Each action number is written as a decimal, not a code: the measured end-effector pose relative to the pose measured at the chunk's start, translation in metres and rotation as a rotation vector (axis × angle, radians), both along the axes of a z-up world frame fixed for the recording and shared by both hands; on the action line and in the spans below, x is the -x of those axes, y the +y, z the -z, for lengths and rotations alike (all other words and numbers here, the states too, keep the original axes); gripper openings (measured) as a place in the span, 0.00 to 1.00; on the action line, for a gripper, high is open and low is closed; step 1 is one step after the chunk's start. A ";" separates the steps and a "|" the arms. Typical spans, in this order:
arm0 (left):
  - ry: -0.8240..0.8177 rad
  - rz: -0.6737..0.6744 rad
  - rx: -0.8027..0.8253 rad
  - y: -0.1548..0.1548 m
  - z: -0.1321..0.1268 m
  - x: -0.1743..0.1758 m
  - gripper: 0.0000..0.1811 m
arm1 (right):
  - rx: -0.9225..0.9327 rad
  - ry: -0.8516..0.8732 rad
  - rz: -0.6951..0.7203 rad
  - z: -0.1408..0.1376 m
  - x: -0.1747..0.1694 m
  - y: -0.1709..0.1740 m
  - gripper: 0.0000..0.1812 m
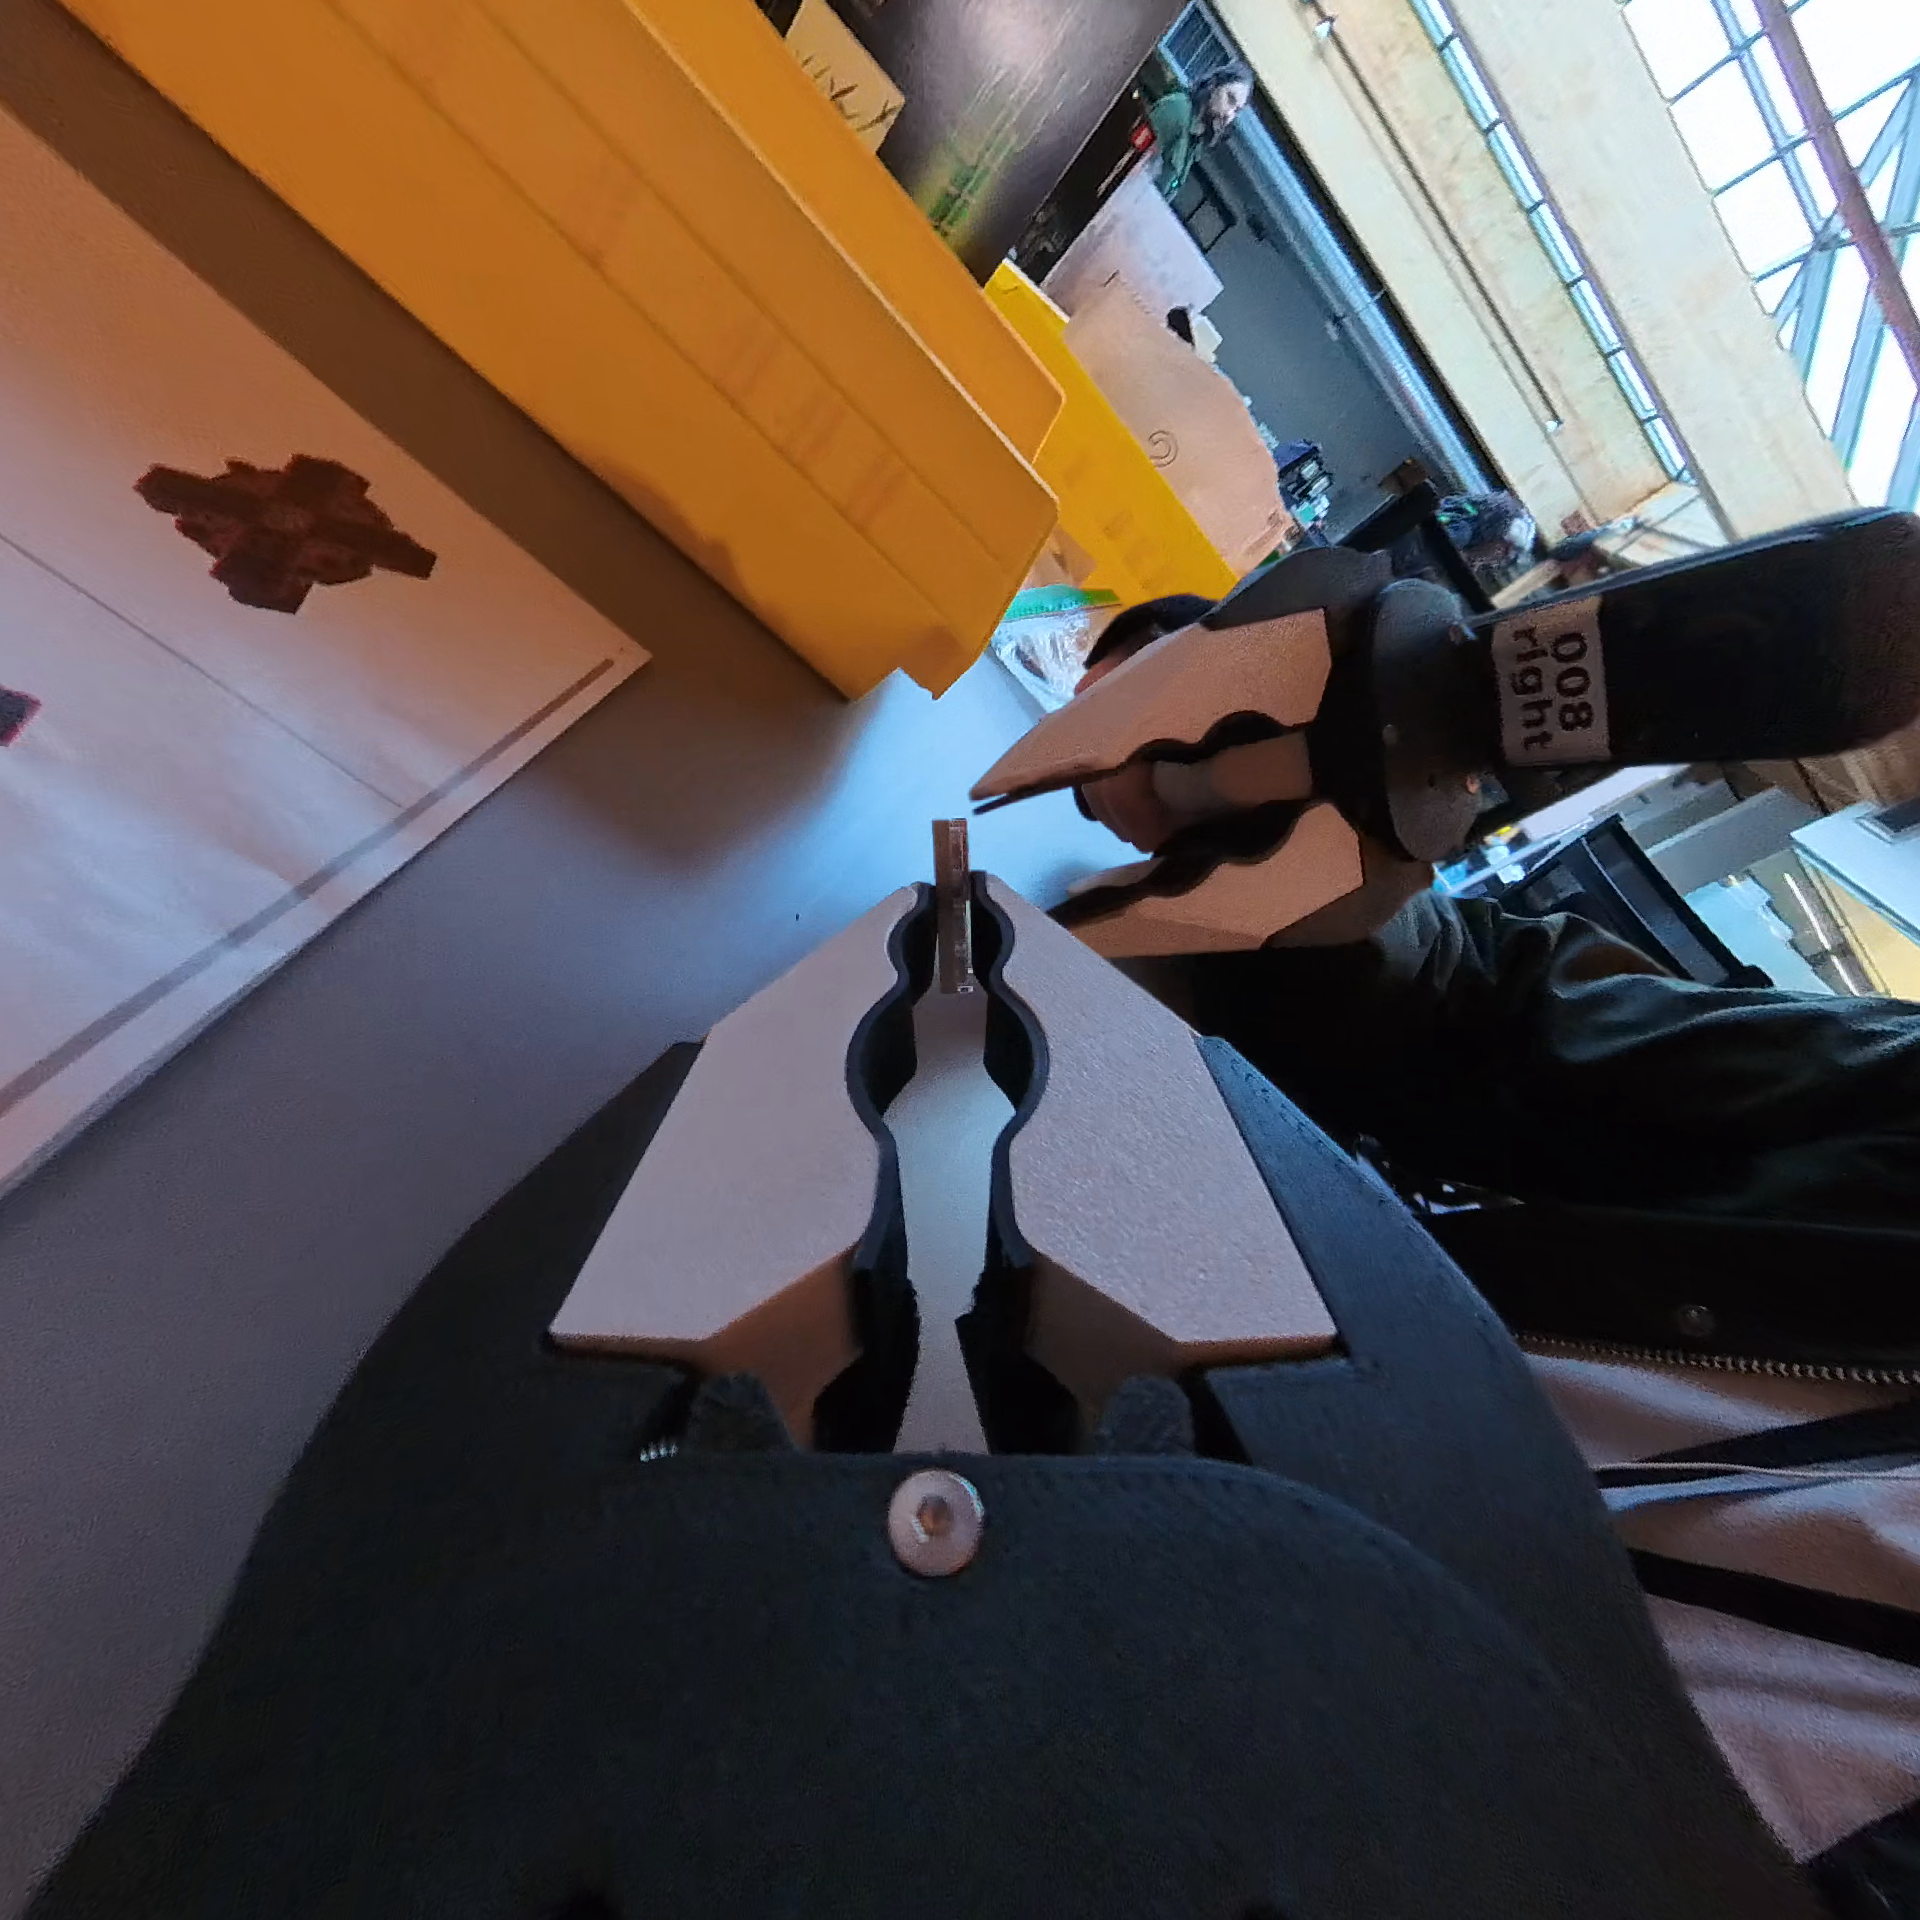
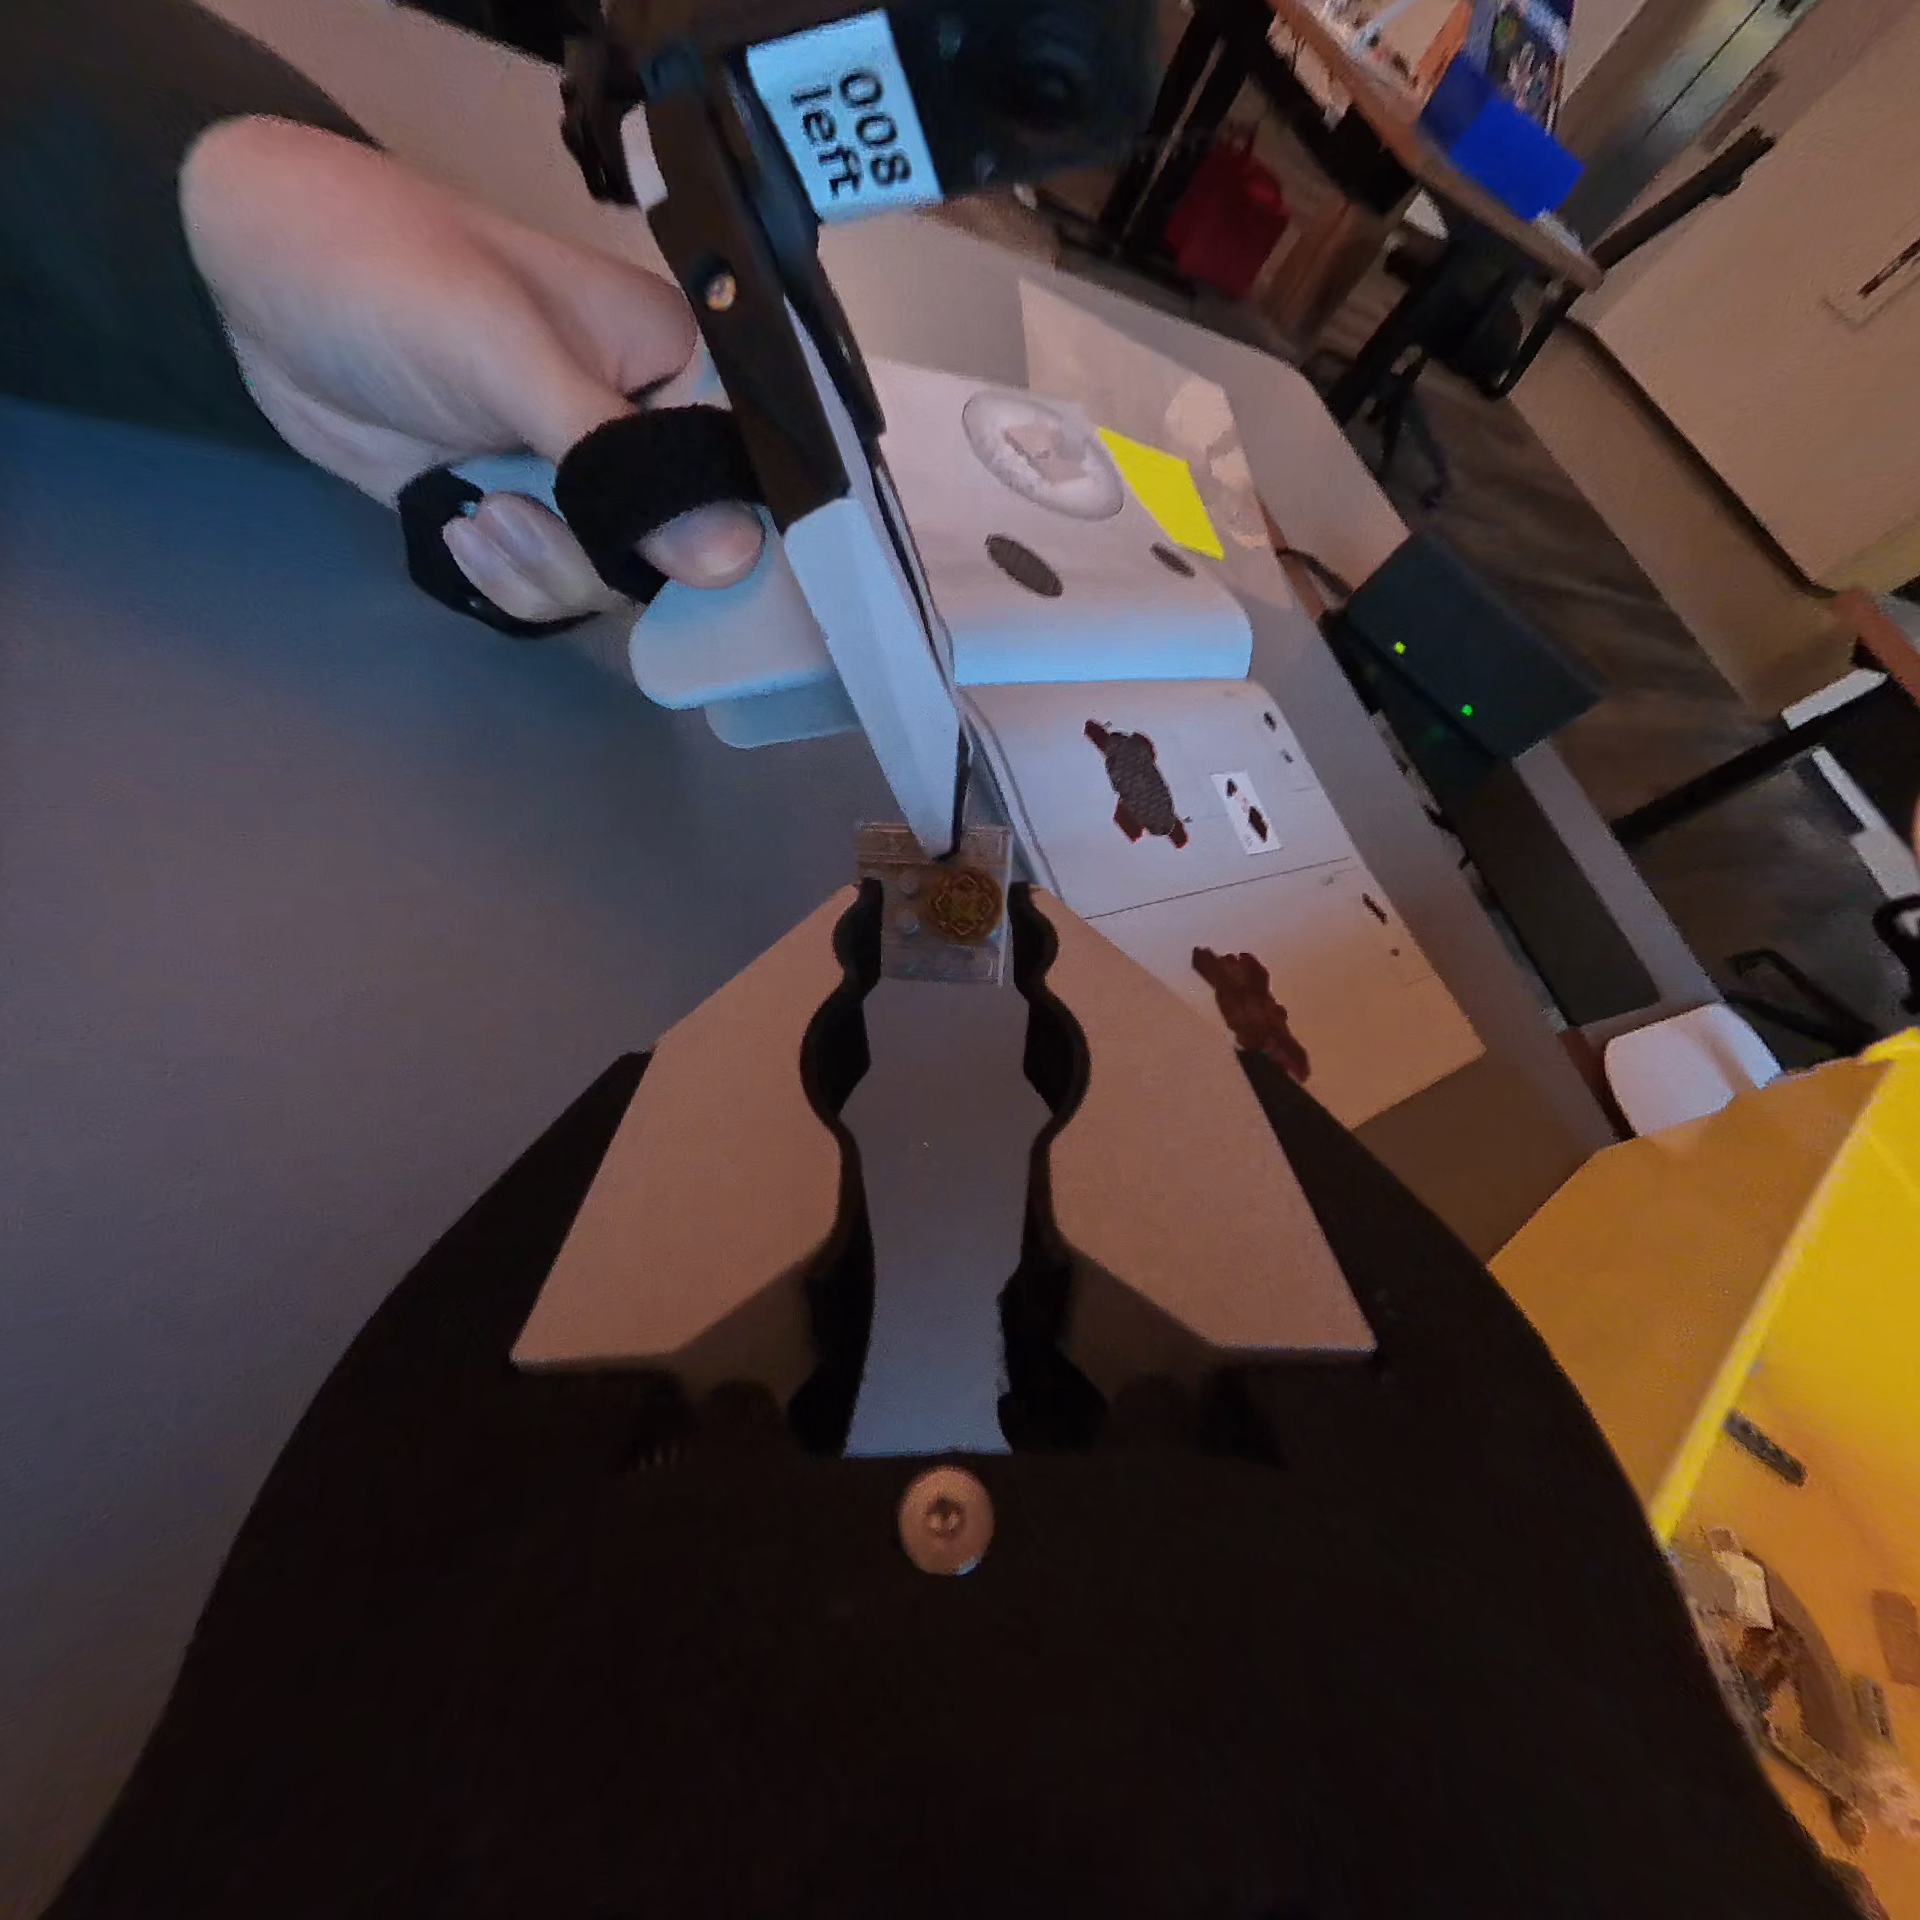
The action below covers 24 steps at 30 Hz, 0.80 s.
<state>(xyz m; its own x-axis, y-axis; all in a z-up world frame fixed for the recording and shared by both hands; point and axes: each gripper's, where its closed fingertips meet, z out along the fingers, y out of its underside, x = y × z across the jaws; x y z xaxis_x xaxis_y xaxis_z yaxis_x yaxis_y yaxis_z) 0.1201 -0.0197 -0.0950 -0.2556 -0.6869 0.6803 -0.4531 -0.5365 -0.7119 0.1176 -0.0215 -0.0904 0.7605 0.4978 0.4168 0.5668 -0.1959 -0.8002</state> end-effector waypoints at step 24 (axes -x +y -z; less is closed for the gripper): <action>0.144 -0.041 -0.155 0.014 0.026 0.005 0.02 | 0.145 0.152 0.003 0.002 -0.007 -0.006 0.00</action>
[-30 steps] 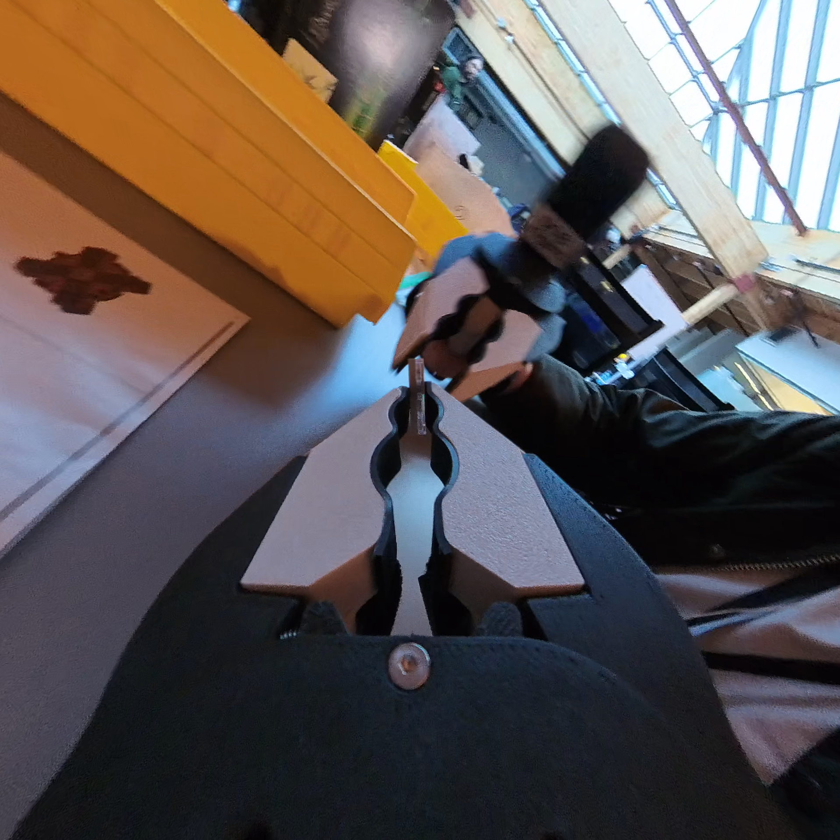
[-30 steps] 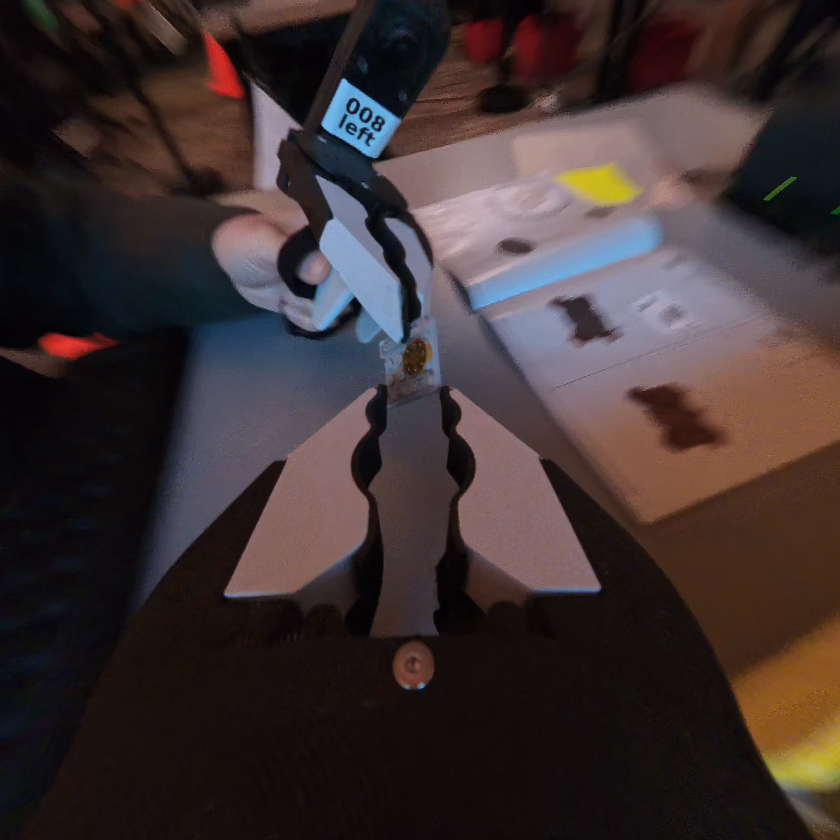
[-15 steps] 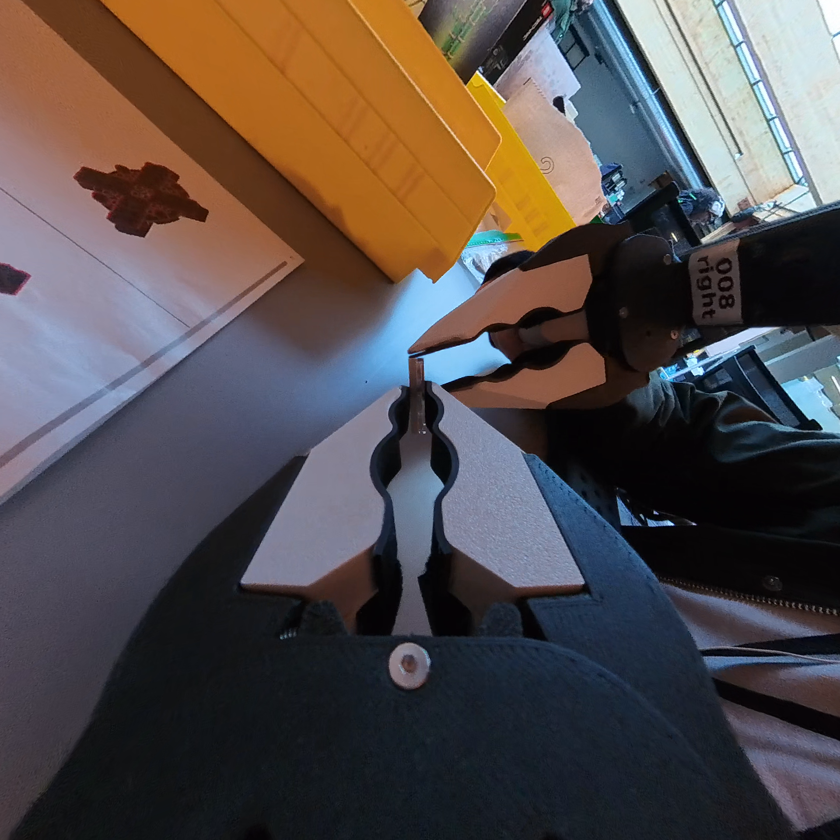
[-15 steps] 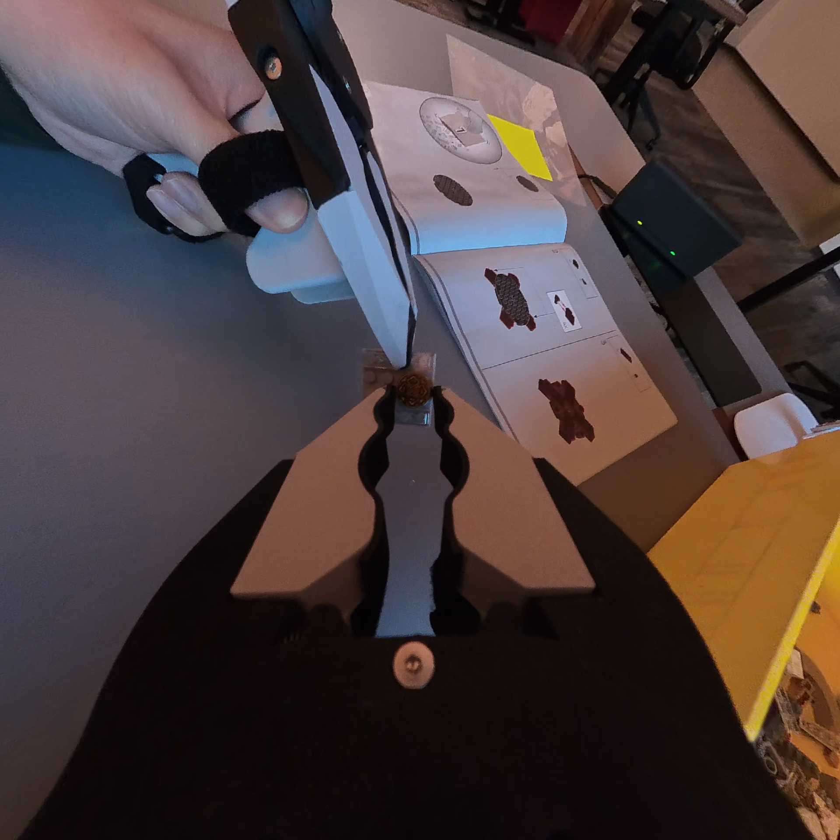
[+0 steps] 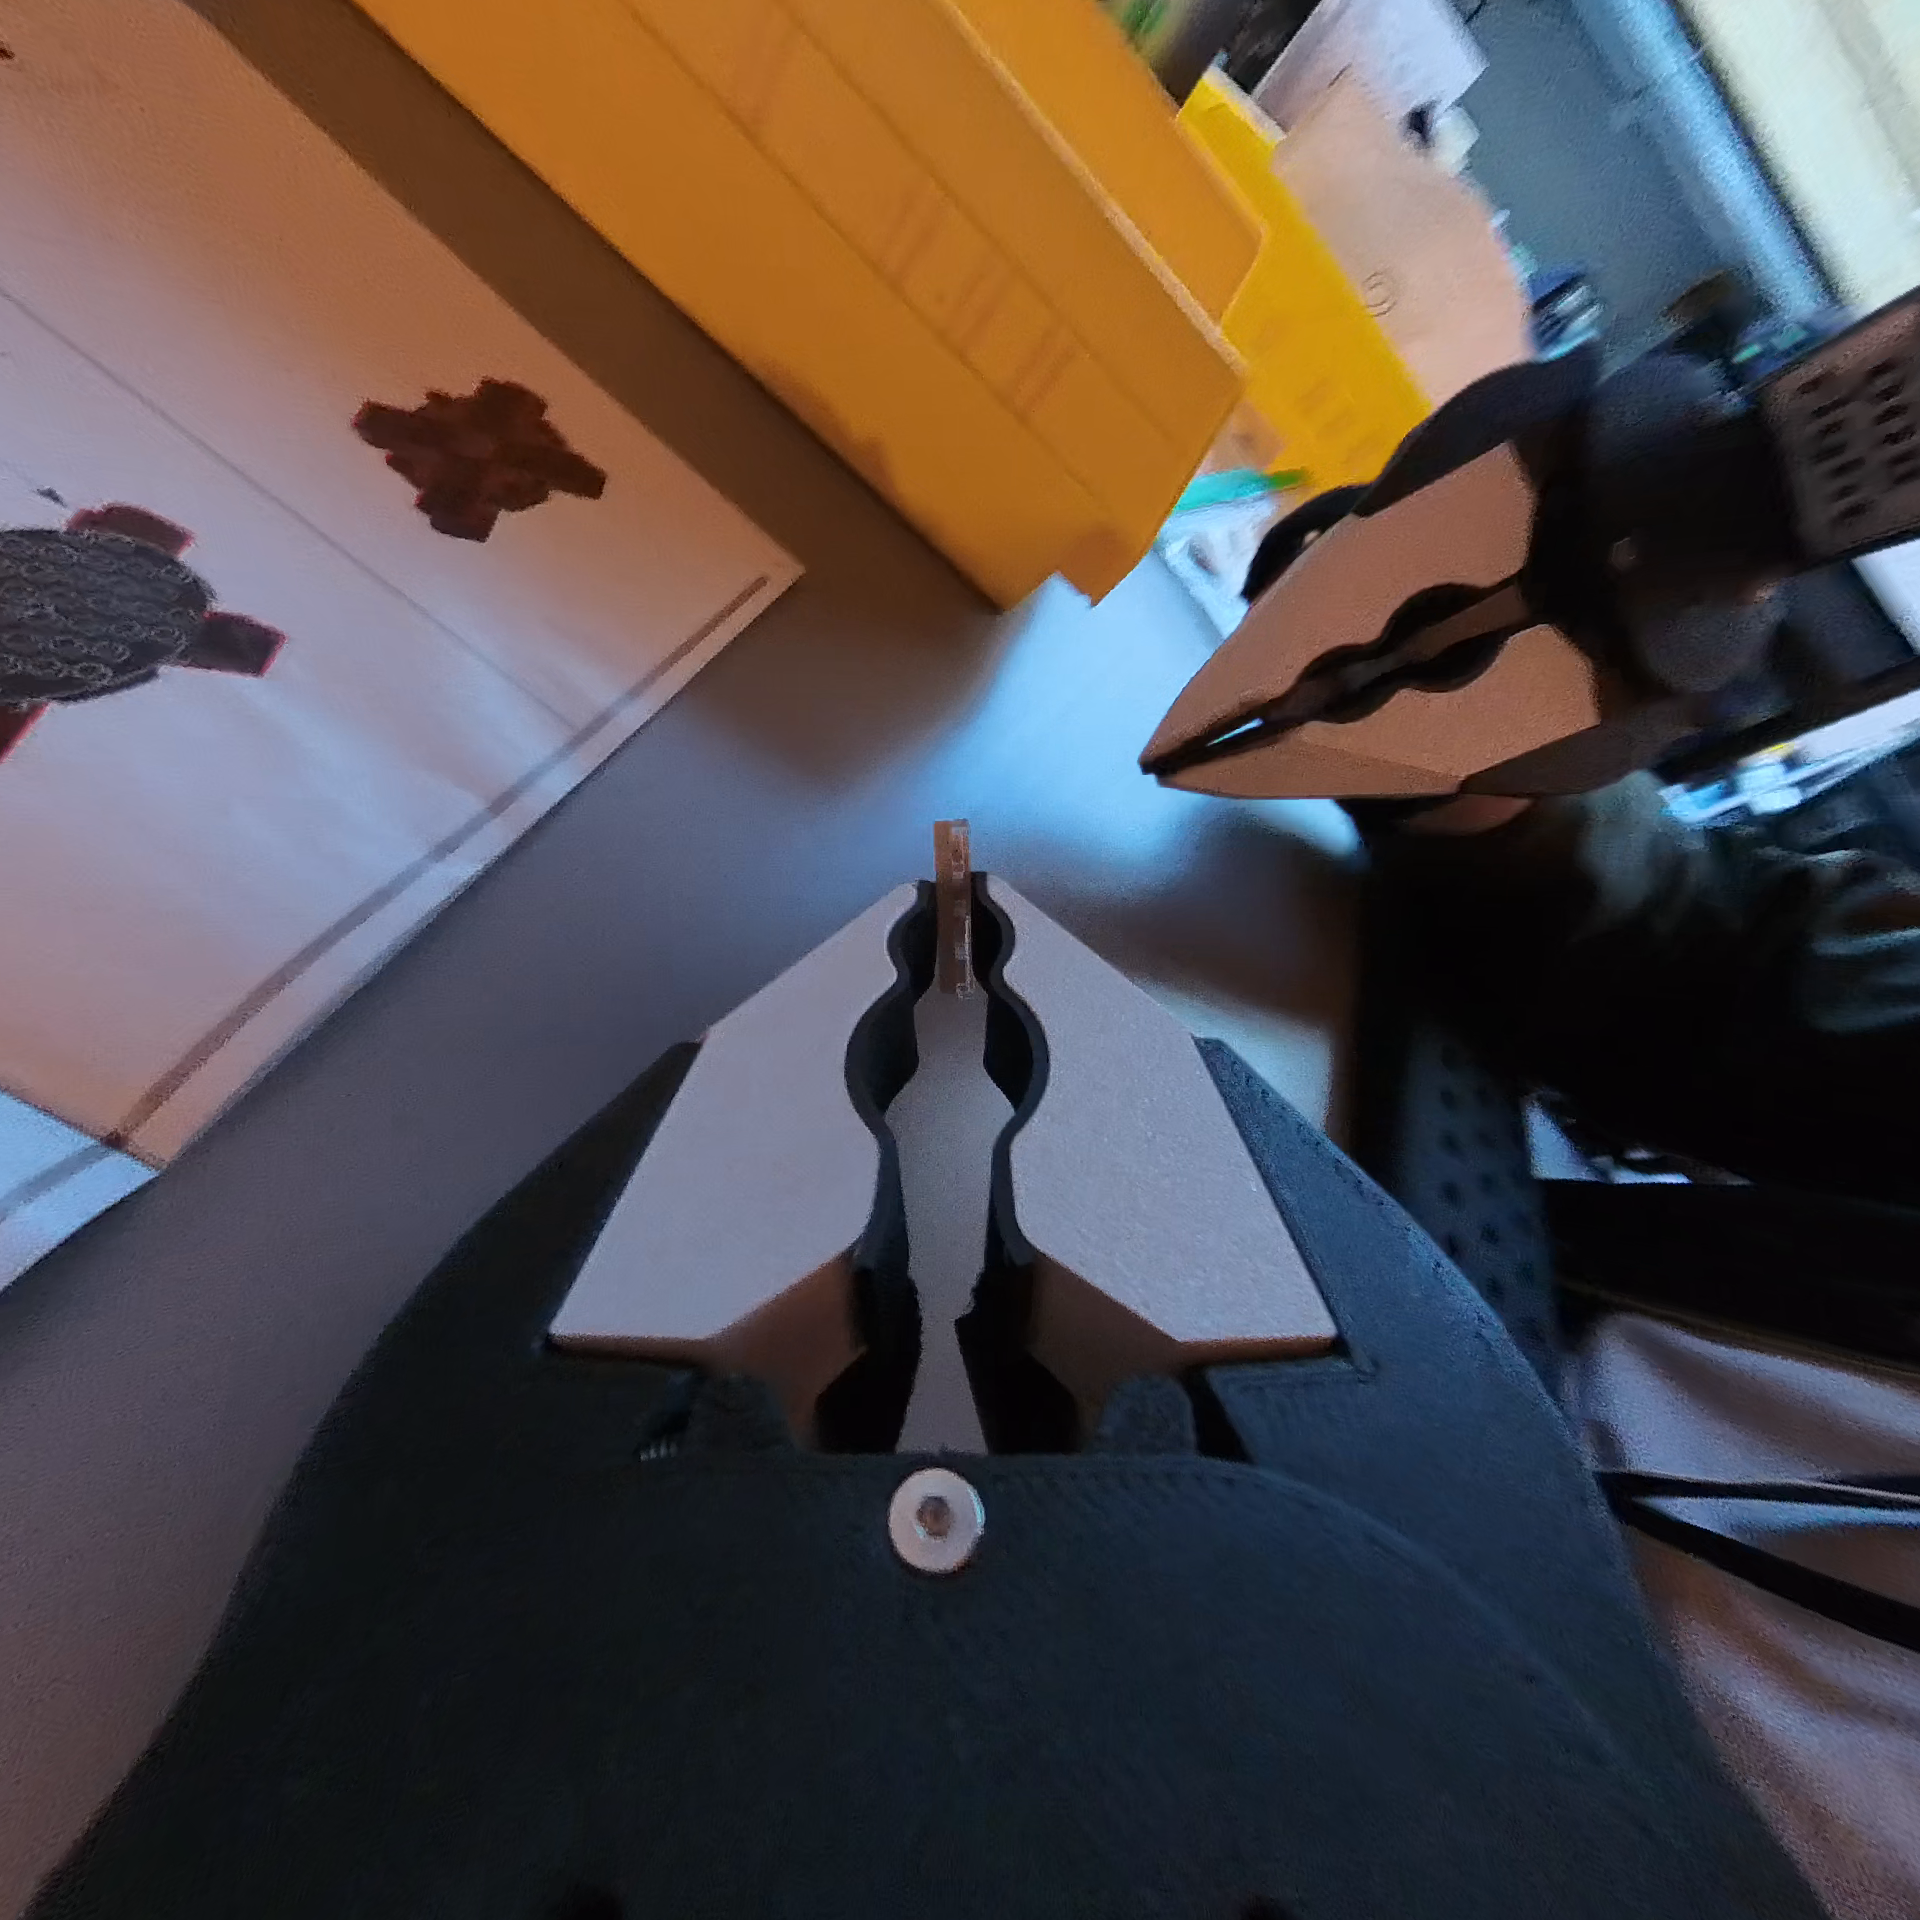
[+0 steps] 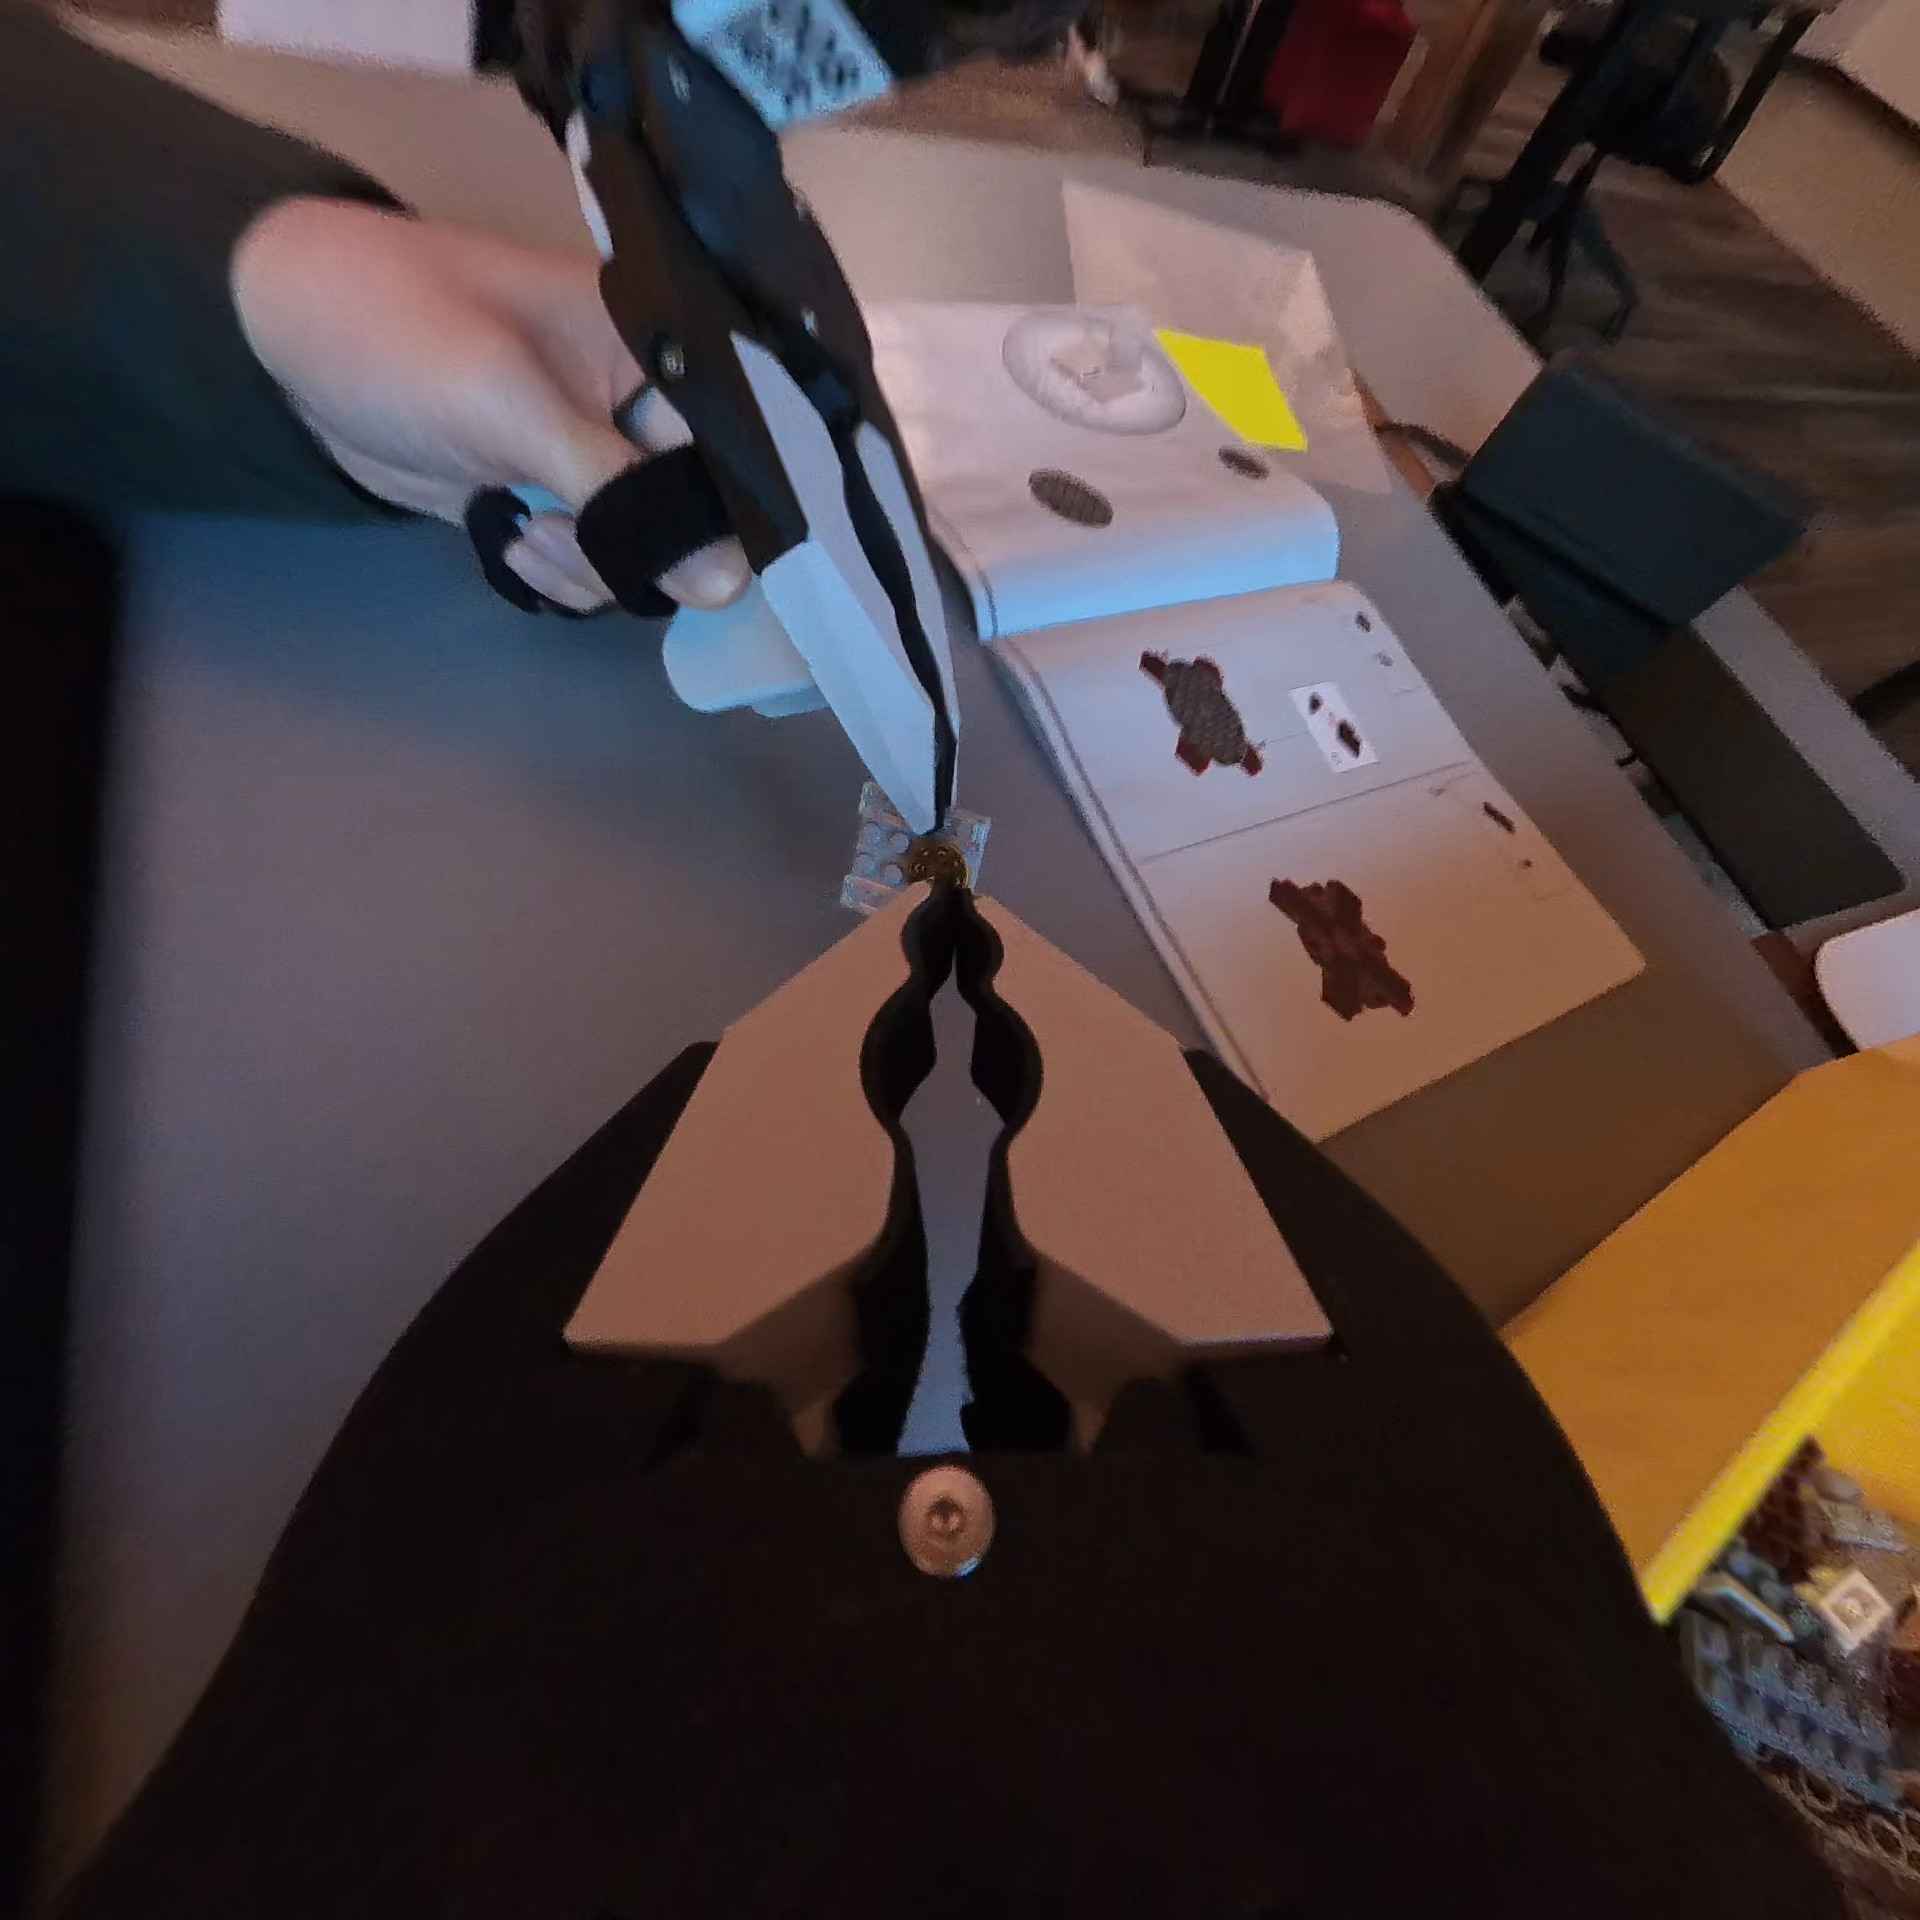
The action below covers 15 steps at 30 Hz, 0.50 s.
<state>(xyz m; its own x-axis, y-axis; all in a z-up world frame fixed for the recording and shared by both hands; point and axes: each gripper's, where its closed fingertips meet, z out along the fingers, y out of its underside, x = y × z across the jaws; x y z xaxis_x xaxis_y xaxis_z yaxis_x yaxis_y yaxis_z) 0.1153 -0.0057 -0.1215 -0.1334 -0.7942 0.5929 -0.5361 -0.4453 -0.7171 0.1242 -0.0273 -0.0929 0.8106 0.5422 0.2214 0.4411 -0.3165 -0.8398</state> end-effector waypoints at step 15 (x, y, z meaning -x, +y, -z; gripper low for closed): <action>0.053 -0.068 0.195 -0.007 0.010 -0.007 0.02 | 0.054 -0.174 0.113 0.033 0.003 0.013 0.13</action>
<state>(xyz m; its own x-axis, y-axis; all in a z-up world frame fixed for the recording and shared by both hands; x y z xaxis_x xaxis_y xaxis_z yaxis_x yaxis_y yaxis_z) 0.1219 -0.0123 -0.1312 -0.0485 -0.6696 0.7411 -0.5348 -0.6092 -0.5855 0.1214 -0.0146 -0.1260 0.8190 0.4649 0.3363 0.5370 -0.4145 -0.7347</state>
